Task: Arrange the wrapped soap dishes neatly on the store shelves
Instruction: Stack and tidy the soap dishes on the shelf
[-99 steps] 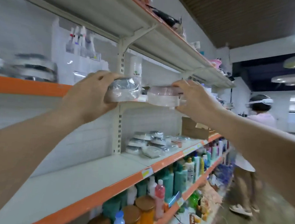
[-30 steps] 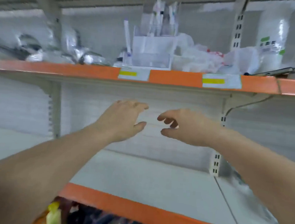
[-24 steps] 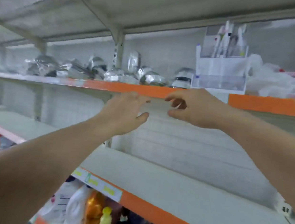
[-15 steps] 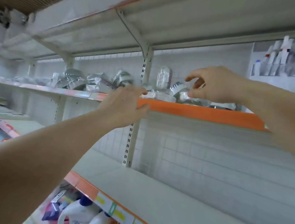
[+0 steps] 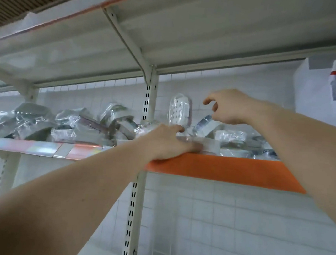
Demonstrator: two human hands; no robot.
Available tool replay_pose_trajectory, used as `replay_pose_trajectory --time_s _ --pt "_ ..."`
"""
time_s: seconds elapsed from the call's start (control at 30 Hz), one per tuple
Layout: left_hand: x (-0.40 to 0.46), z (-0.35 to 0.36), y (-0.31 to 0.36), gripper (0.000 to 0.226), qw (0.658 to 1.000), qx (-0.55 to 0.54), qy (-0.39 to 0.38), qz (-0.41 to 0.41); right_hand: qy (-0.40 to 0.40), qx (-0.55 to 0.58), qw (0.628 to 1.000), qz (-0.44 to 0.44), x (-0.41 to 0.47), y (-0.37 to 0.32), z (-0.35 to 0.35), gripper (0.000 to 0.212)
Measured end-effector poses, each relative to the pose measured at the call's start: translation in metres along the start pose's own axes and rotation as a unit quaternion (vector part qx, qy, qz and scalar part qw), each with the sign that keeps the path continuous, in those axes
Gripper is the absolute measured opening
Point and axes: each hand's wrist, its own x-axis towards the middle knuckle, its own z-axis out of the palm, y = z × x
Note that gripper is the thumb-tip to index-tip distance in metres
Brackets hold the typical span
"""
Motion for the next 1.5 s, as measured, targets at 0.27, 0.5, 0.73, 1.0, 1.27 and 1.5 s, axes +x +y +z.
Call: replay_pose_trajectory --time_s 0.27,0.5,0.73,1.0,1.27,1.5 --pt "0.051 -0.003 -0.038 0.053 0.981 -0.039 -0.152 0.111 -0.062 -0.110 0.990 0.065 0.038 -0.002 0.029 0.052" --pt "0.076 -0.001 -0.070 0.059 0.979 0.007 -0.158 0.129 -0.171 -0.209 0.959 0.090 0.086 0.006 0.070 0.096" --pt "0.068 -0.002 -0.063 0.067 0.981 0.022 -0.138 0.137 -0.039 -0.204 0.972 0.111 0.076 0.001 0.063 0.060" --pt "0.070 -0.004 -0.067 0.068 0.981 -0.010 -0.135 0.137 -0.089 -0.123 0.960 0.237 0.064 0.001 0.062 0.078" --pt "0.060 -0.007 -0.067 0.067 0.980 -0.071 -0.052 0.178 0.120 -0.173 0.950 0.231 0.014 -0.003 0.032 0.081" --pt "0.063 -0.014 -0.071 0.070 0.873 -0.481 -0.040 0.069 0.246 -0.123 0.926 0.260 -0.038 -0.039 -0.014 0.077"
